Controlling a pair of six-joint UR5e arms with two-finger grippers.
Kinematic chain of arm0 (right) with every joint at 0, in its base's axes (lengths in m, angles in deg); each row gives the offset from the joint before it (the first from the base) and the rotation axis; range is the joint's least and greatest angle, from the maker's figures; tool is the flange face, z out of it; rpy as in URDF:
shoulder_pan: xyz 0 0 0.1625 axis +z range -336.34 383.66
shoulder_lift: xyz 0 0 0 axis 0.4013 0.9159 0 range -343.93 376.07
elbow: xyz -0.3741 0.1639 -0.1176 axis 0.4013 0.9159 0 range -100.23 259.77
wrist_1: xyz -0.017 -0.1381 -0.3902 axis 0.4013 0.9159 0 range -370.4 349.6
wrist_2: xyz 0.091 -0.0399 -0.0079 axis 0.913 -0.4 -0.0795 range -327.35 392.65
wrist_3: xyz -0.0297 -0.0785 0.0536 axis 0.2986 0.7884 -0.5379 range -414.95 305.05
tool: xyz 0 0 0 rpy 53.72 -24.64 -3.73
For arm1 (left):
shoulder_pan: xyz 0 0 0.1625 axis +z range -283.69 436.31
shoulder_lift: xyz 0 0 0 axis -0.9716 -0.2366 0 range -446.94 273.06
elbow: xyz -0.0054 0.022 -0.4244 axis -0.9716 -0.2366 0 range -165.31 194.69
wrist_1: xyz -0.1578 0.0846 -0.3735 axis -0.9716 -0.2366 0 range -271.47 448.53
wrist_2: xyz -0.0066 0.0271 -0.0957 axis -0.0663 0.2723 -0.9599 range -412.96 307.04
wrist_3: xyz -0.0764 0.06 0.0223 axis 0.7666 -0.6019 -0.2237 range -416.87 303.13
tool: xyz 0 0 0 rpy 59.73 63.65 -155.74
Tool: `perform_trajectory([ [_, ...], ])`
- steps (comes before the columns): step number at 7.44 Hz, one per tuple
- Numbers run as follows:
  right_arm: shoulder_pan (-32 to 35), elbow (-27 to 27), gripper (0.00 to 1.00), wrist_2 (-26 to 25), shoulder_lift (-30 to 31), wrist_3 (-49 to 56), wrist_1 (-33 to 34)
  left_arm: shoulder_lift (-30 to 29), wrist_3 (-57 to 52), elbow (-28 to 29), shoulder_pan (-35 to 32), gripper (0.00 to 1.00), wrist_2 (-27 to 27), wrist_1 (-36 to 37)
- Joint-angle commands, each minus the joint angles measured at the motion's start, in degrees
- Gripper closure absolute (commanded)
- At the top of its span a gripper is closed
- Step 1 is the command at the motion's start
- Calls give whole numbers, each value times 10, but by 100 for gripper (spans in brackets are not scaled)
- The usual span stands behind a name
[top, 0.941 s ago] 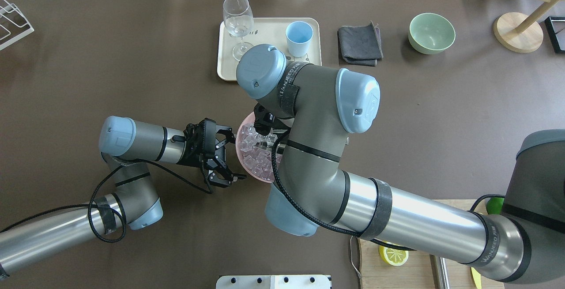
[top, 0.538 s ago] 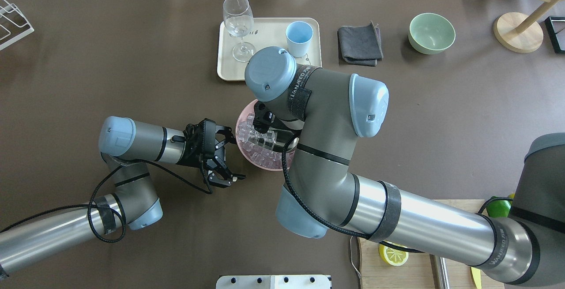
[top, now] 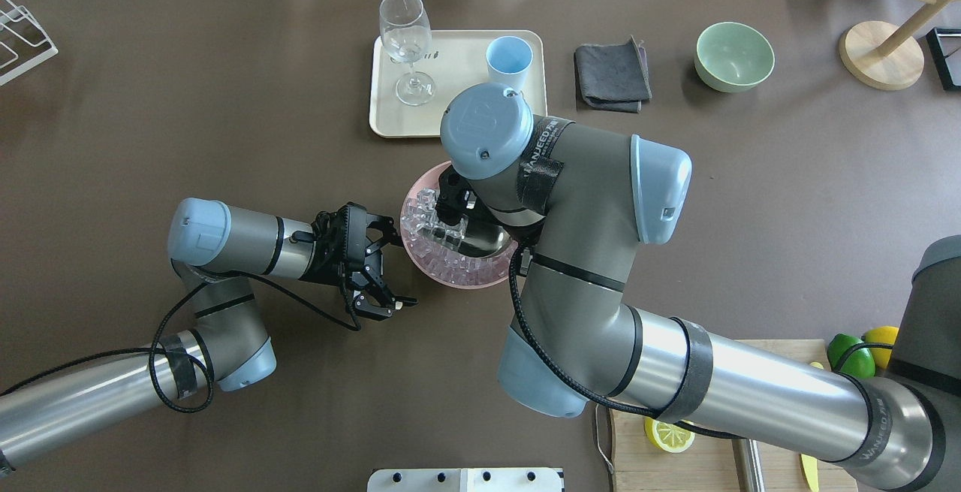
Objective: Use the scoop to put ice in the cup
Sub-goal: 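Drag the scoop through the ice and lift it out with the right gripper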
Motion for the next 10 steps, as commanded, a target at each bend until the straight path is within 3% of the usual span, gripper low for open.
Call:
perform_trajectory([
  [1, -2, -32, 100, 16, 26, -18, -26, 0, -2, 4, 0, 2, -1, 0],
  [6, -2, -100, 100, 16, 96, -85, -99, -1, -3, 7, 1, 2, -1, 1],
  [10, -2, -184, 100, 13, 195, -191, -259, -1, -3, 9, -5, 2, -8, 1],
])
